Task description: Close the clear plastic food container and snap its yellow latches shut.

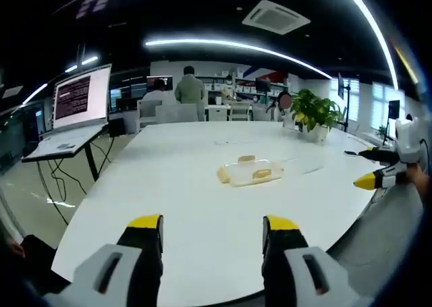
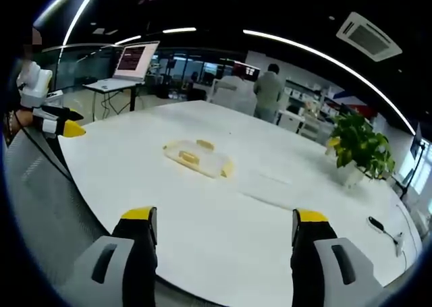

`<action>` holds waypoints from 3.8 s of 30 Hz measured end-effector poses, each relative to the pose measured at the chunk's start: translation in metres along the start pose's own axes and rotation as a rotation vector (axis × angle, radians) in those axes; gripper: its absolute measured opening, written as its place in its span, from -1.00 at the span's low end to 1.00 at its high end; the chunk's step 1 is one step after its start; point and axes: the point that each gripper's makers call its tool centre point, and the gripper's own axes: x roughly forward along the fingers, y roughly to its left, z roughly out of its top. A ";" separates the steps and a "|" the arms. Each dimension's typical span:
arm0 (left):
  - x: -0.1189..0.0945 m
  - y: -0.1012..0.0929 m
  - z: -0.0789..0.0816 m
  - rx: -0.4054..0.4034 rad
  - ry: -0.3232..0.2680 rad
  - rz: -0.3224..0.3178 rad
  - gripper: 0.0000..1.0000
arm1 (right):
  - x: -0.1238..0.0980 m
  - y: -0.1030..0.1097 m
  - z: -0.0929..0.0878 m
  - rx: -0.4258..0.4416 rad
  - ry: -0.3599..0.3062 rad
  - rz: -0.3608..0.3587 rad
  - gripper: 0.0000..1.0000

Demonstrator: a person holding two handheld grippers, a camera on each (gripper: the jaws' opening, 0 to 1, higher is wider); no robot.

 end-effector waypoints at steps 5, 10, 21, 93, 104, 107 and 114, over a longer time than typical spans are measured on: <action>0.000 0.000 -0.001 0.002 0.004 0.001 0.09 | 0.000 0.001 0.000 -0.004 0.004 0.002 0.58; 0.000 0.000 0.000 0.000 0.002 0.001 0.09 | 0.000 0.001 0.000 -0.002 0.002 0.002 0.58; -0.001 0.000 0.000 0.008 0.004 0.004 0.06 | 0.002 0.006 -0.005 -0.019 0.039 0.027 0.55; -0.001 0.004 0.009 0.144 0.015 0.011 -0.04 | -0.006 0.006 0.010 -0.042 -0.041 0.050 0.27; 0.023 0.022 0.091 0.254 -0.107 -0.039 -0.12 | 0.010 -0.031 0.021 -0.089 -0.018 0.047 0.17; 0.030 0.027 0.120 0.316 -0.149 -0.042 -0.15 | 0.012 -0.034 0.034 -0.137 -0.038 0.056 0.08; 0.037 0.022 0.184 0.333 -0.237 -0.105 -0.44 | 0.010 -0.041 0.070 -0.263 -0.056 0.065 -0.01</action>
